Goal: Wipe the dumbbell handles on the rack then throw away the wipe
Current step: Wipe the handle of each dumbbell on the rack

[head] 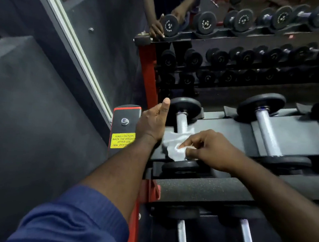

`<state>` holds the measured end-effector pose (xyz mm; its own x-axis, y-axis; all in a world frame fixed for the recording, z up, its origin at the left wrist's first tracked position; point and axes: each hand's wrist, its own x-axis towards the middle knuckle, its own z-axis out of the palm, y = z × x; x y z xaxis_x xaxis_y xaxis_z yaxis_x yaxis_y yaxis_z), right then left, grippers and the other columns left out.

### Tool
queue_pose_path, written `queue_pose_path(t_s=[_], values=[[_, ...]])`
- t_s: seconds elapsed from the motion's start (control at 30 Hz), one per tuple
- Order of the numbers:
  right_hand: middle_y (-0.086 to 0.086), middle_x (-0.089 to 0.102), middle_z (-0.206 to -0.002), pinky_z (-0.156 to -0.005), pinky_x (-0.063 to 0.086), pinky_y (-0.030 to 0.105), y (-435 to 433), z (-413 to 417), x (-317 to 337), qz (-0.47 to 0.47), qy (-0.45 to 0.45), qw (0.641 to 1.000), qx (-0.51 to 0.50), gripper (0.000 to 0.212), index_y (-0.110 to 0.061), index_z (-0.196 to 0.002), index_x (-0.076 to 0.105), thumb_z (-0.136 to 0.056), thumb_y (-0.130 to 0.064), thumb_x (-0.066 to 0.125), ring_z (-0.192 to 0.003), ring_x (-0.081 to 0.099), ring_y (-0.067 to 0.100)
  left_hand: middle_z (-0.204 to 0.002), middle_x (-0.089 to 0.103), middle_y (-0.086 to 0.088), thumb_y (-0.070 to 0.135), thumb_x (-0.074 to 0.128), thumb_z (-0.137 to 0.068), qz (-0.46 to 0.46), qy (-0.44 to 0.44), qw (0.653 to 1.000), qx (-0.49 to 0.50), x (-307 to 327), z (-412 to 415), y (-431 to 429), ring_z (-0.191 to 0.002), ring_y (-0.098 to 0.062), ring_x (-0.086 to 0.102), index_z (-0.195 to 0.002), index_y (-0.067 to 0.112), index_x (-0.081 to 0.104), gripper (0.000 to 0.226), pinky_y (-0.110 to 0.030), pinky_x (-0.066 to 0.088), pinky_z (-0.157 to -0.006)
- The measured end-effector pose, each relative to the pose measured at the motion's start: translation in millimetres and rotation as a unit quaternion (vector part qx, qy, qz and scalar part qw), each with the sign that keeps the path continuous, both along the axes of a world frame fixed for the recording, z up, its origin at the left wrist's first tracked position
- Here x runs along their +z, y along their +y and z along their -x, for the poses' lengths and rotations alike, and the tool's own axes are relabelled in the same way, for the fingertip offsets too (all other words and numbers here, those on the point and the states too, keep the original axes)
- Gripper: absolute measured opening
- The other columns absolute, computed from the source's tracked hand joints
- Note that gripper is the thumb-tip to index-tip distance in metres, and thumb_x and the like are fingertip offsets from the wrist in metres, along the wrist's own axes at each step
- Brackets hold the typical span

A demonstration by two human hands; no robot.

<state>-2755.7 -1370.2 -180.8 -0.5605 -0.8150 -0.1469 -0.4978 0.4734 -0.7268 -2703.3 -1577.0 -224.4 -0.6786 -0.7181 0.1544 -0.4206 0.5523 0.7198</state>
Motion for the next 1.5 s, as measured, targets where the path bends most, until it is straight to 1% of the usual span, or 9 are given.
queue_pose_path(t_s=[0.1,0.2,0.4,0.53,0.77,0.93,1.2,1.33,1.5], values=[[-0.010,0.072,-0.085,-0.071,0.047,0.022,17,6,4,-0.008,-0.016,1.000,0.018,0.008,-0.031,-0.096,0.076,-0.093,-0.027,0.070,-0.079,0.063,0.004,-0.085,0.068,0.004,0.085,0.023,-0.094,-0.043,0.020,0.998,-0.030,4,4,-1,-0.091,-0.024,0.064,-0.087,0.042,0.066,0.061,-0.039,0.049,-0.088],[-0.009,0.073,-0.087,-0.077,0.051,0.027,37,18,7,0.061,-0.025,0.998,-0.018,0.014,-0.027,-0.097,0.074,-0.097,-0.018,0.064,-0.082,0.066,0.005,-0.097,0.070,-0.004,0.042,0.042,-0.105,0.015,0.066,0.998,-0.013,24,9,4,-0.096,-0.025,0.063,-0.101,0.024,0.069,0.033,-0.033,0.042,-0.084],[-0.004,0.078,-0.091,-0.074,0.050,0.026,91,66,27,0.174,-0.113,0.970,-0.124,0.014,-0.020,-0.096,0.075,-0.097,-0.014,0.063,-0.082,0.069,0.008,-0.105,0.069,-0.014,0.004,0.048,-0.076,0.174,0.024,0.984,-0.014,75,46,53,-0.106,-0.033,0.058,-0.107,0.009,0.071,0.040,-0.042,0.042,-0.109],[-0.013,0.074,-0.091,-0.061,0.041,0.005,132,102,39,0.183,0.028,0.966,-0.178,0.016,-0.028,-0.097,0.075,-0.094,-0.018,0.063,-0.075,0.064,-0.006,-0.111,0.072,-0.011,0.012,0.060,-0.090,0.164,0.014,0.981,-0.101,73,98,107,-0.109,-0.029,0.063,-0.109,0.010,0.075,0.024,-0.033,0.042,-0.106],[0.001,0.062,-0.108,-0.090,0.035,0.002,161,157,4,0.210,0.228,0.919,-0.245,0.020,-0.015,-0.101,0.077,-0.090,-0.005,0.065,-0.096,0.056,0.004,-0.107,0.073,-0.001,0.064,0.036,-0.106,-0.115,0.022,0.988,-0.099,36,168,178,-0.101,-0.016,0.063,-0.118,0.024,0.077,0.058,-0.028,0.044,-0.090],[0.001,0.068,-0.104,-0.080,0.056,0.038,141,169,-25,0.148,0.263,0.949,-0.090,0.026,-0.019,-0.109,0.076,-0.090,-0.019,0.058,-0.091,0.066,0.025,-0.087,0.075,-0.004,0.074,0.019,-0.100,-0.033,0.136,0.988,-0.067,-14,183,161,-0.089,-0.021,0.070,-0.094,0.009,0.074,0.086,-0.038,0.052,-0.084],[-0.004,0.061,-0.099,-0.074,0.052,0.041,114,171,-20,0.113,0.426,0.896,0.044,0.020,-0.023,-0.092,0.069,-0.088,-0.015,0.051,-0.086,0.053,0.022,-0.063,0.058,-0.004,0.067,0.028,-0.100,0.056,0.170,0.978,-0.105,-17,184,157,-0.063,-0.025,0.058,-0.079,0.005,0.062,0.074,-0.038,0.039,-0.057],[-0.007,0.063,-0.106,-0.073,0.056,0.038,124,174,-29,0.191,0.342,0.918,-0.053,0.024,-0.025,-0.106,0.075,-0.091,-0.017,0.058,-0.091,0.061,0.021,-0.056,0.052,0.008,0.061,0.020,-0.101,0.033,0.153,0.985,-0.068,-16,184,160,-0.061,-0.020,0.054,-0.062,0.028,0.052,0.060,-0.032,0.039,-0.060],[-0.015,0.065,-0.073,-0.070,0.037,0.002,139,171,-38,0.230,0.171,0.934,-0.212,0.018,-0.030,-0.098,0.080,-0.089,-0.016,0.072,-0.068,0.061,0.005,-0.071,0.065,-0.009,0.071,0.013,-0.101,0.033,0.155,0.985,-0.071,-17,184,160,-0.074,-0.028,0.064,-0.082,0.000,0.065,0.091,-0.029,0.041,-0.068]])
